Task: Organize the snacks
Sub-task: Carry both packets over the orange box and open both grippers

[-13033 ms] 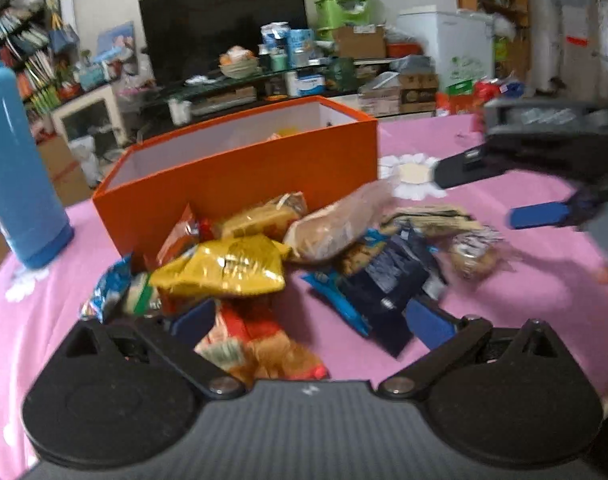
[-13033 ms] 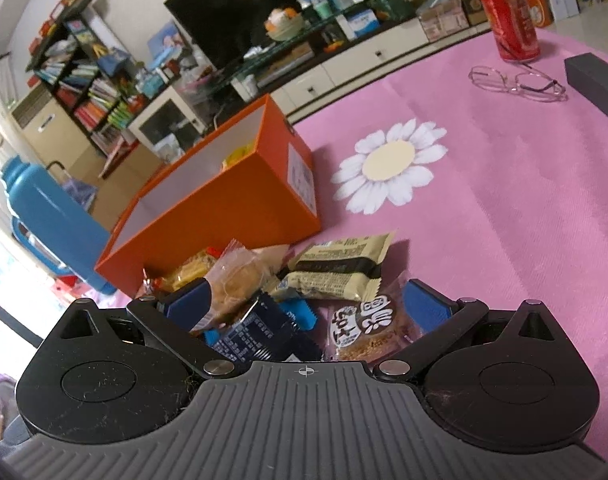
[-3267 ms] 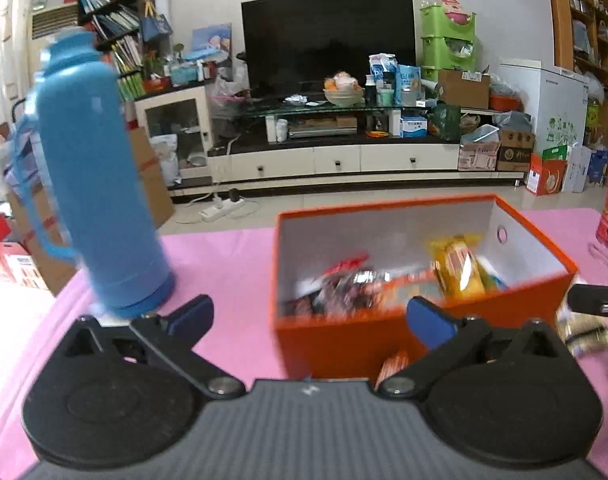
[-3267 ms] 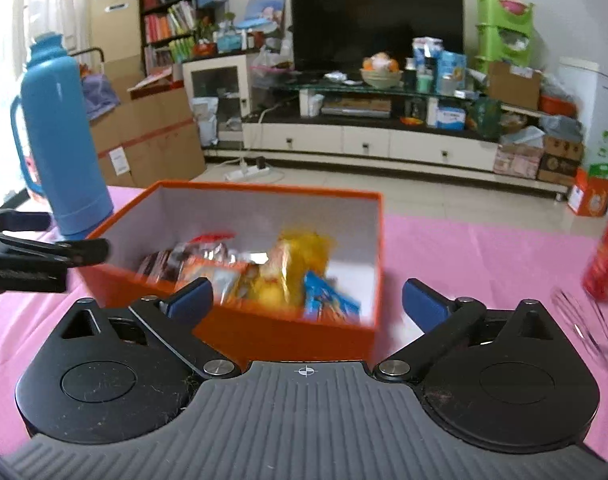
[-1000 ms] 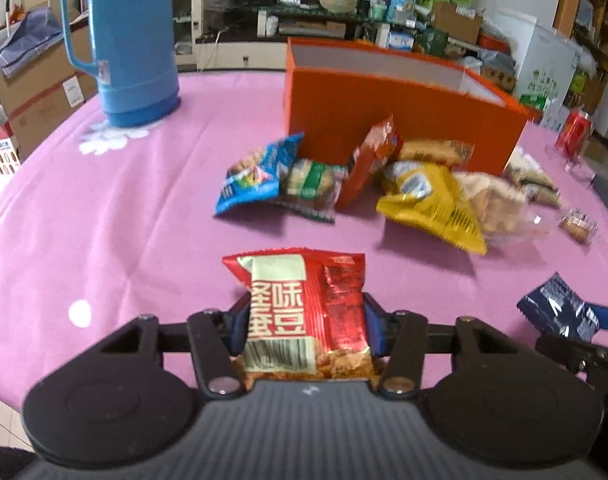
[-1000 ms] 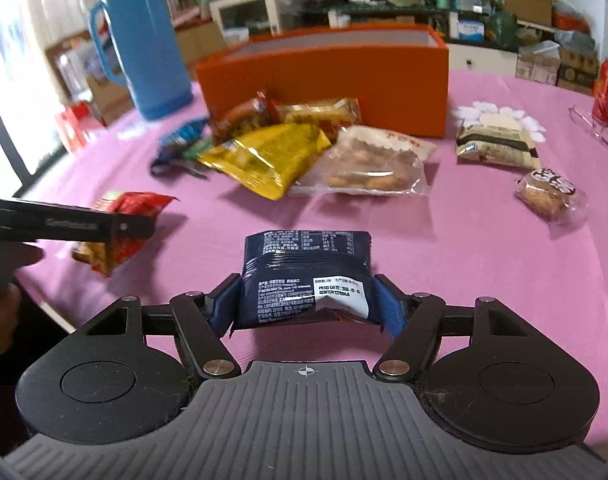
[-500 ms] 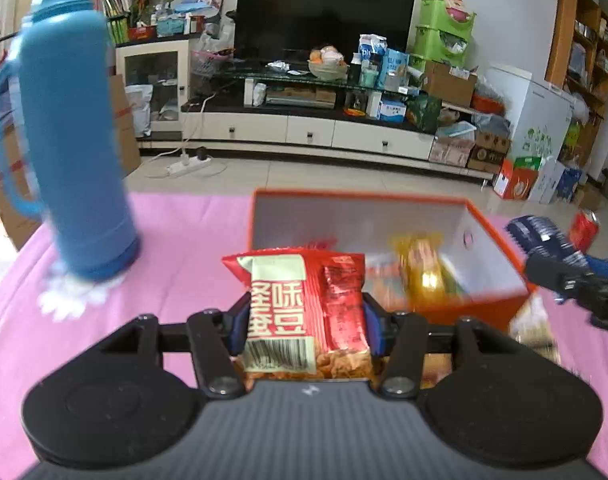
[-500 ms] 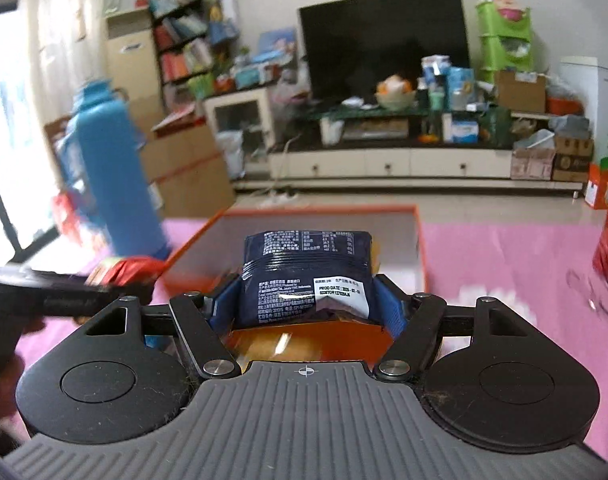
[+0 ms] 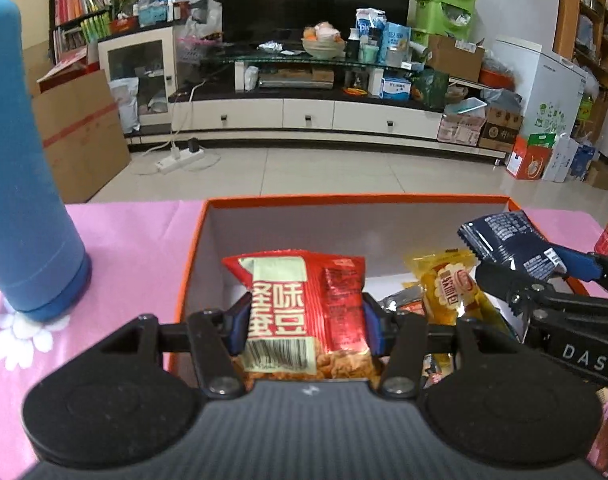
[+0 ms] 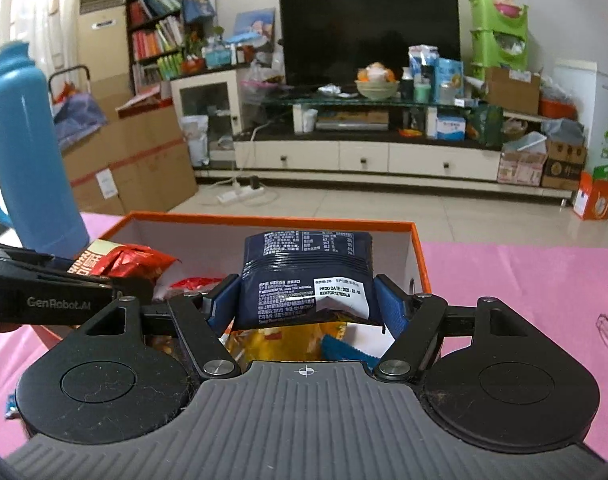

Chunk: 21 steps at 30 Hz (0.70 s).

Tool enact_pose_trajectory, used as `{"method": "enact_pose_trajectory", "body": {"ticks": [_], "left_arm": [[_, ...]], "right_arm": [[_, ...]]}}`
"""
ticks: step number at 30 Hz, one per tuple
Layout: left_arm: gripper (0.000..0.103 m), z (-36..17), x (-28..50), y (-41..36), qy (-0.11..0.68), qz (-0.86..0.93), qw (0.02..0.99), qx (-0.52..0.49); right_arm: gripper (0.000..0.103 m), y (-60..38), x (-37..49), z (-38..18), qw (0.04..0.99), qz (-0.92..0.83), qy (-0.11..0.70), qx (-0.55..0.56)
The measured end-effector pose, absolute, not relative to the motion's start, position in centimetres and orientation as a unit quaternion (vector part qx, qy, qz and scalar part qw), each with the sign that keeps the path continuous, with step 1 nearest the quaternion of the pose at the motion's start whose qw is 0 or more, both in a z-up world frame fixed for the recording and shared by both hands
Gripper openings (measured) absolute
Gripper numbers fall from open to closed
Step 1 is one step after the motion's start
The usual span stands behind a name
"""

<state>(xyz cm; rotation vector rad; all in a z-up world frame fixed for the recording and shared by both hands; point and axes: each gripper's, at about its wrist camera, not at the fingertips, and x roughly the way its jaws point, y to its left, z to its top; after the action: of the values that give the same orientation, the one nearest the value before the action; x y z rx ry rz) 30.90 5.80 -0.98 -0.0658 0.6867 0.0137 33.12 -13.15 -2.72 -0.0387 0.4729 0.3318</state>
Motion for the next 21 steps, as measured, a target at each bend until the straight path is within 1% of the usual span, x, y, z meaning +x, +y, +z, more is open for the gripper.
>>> {"method": "enact_pose_trajectory", "body": {"ticks": [5, 6, 7, 8, 9, 11, 12, 13, 15, 19, 21], "left_arm": [[0.053, -1.1, 31.0, 5.9, 0.335, 0.008, 0.942, -0.031], [0.053, -1.2, 31.0, 5.9, 0.336, 0.007, 0.941, -0.031], [0.054, -1.3, 30.9, 5.8, 0.336, 0.006, 0.941, -0.033], [0.06, -1.3, 30.9, 5.8, 0.336, 0.006, 0.941, -0.036], [0.071, -1.2, 30.7, 5.8, 0.333, 0.007, 0.942, -0.038], [0.076, -0.7, 30.4, 5.7, 0.321, 0.014, 0.946, -0.033], [0.078, -0.5, 30.2, 5.6, 0.315, 0.016, 0.949, -0.027], [0.08, -0.3, 30.1, 5.5, 0.31, 0.019, 0.95, -0.023], [0.092, -0.1, 29.8, 5.5, 0.303, 0.024, 0.953, -0.021], [0.094, 1.1, 28.9, 5.7, 0.278, 0.032, 0.96, -0.012], [0.097, 2.0, 28.3, 6.1, 0.265, 0.031, 0.963, -0.02]], "right_arm": [[0.049, -12.8, 33.2, -2.7, 0.961, 0.16, 0.225, -0.025], [0.051, -12.8, 33.3, -2.8, 0.961, 0.158, 0.225, -0.026], [0.055, -12.8, 33.3, -2.8, 0.961, 0.157, 0.225, -0.026], [0.06, -12.8, 33.4, -2.9, 0.961, 0.156, 0.225, -0.025], [0.068, -13.1, 33.2, -3.0, 0.962, 0.155, 0.223, -0.025], [0.073, -13.1, 33.1, -2.9, 0.964, 0.153, 0.217, -0.027], [0.08, -13.2, 33.0, -2.7, 0.964, 0.153, 0.214, -0.027], [0.083, -13.3, 32.8, -2.6, 0.966, 0.152, 0.209, -0.026], [0.084, -13.4, 32.5, -2.2, 0.968, 0.15, 0.2, -0.024], [0.083, -13.8, 32.3, -2.1, 0.966, 0.151, 0.207, -0.016], [0.084, -14.3, 32.2, -1.9, 0.966, 0.152, 0.211, -0.007]]}}
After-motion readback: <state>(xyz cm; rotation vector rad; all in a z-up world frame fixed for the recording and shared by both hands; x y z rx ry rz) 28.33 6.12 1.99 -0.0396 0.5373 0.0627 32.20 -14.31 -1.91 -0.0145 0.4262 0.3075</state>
